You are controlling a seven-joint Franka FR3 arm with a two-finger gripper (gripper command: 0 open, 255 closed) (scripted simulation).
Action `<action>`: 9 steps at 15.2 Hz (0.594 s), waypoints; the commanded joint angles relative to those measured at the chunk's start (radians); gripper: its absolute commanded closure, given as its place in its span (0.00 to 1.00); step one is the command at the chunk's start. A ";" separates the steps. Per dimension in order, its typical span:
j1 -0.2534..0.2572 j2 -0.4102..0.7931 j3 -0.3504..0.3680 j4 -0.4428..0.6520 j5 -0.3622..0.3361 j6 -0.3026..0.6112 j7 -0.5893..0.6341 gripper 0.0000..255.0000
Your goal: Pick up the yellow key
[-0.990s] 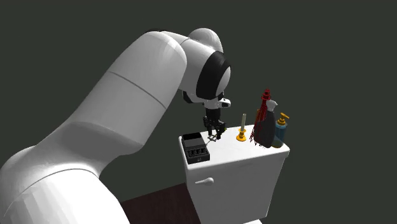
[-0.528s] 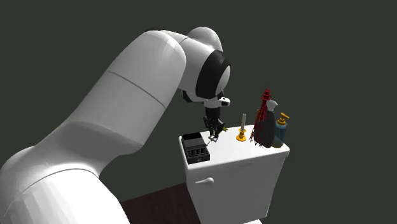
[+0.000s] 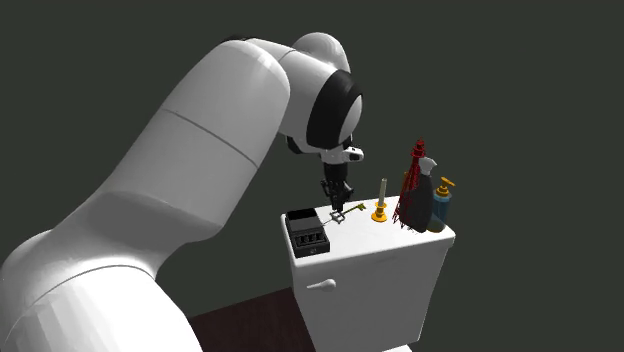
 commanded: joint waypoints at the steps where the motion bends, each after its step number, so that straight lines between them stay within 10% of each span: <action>1: -0.004 -0.020 0.006 -0.007 0.006 -0.013 -0.004 1.00; 3: -0.003 -0.017 0.005 -0.003 0.006 -0.014 -0.004 1.00; 4: -0.003 -0.017 0.005 -0.003 0.006 -0.014 -0.004 0.00; 7: -0.272 -0.178 0.157 -0.404 0.202 0.381 -0.040 0.00; 9: -0.283 -0.172 0.163 -0.419 0.206 0.407 -0.042 0.00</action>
